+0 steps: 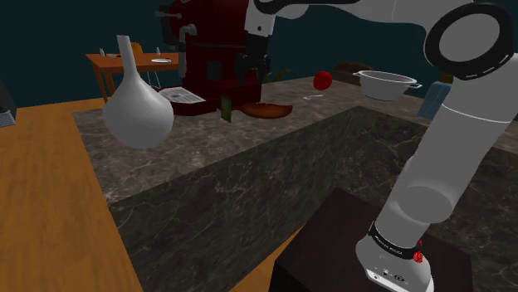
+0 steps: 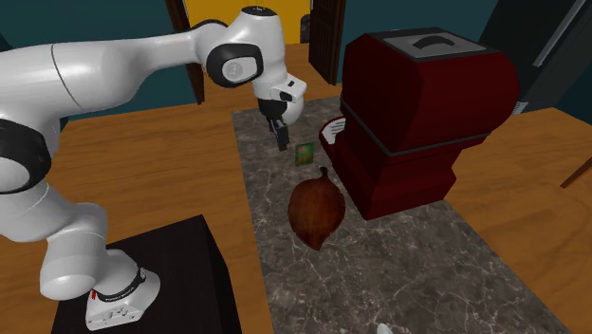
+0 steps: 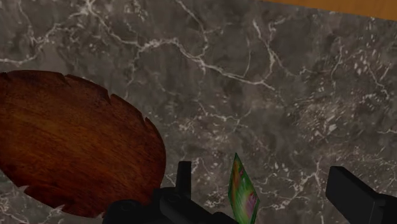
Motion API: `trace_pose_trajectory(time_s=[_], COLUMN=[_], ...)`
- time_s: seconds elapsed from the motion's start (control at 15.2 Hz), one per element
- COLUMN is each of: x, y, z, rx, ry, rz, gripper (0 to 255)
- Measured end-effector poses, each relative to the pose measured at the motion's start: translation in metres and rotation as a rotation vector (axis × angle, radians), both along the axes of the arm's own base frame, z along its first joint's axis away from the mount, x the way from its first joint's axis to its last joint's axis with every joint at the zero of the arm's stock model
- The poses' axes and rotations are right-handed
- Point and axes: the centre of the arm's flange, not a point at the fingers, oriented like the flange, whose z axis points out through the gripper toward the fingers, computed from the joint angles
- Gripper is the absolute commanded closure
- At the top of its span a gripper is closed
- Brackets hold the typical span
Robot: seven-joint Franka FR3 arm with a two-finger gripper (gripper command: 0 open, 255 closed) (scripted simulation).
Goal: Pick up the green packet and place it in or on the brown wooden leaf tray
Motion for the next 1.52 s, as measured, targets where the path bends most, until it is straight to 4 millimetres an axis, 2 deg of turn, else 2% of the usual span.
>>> trace_pose_trajectory(time_s=[0.33,0.46,0.92,1.32,1.39,1.52], x=[0.065,0.081,0.086,0.086,0.086,0.086], y=[0.018,0.021,0.024,0.023,0.023,0.023], z=[-0.015,-0.022,-0.059,-0.062,-0.062,-0.062], rx=[0.003,0.003,0.004,0.004,0.004,0.004], ry=[0.038,0.046,0.049,0.048,0.048,0.048], rz=[-0.011,-0.013,-0.014,-0.014,-0.014,-0.014], gripper=[0,0,0,0,255,255])
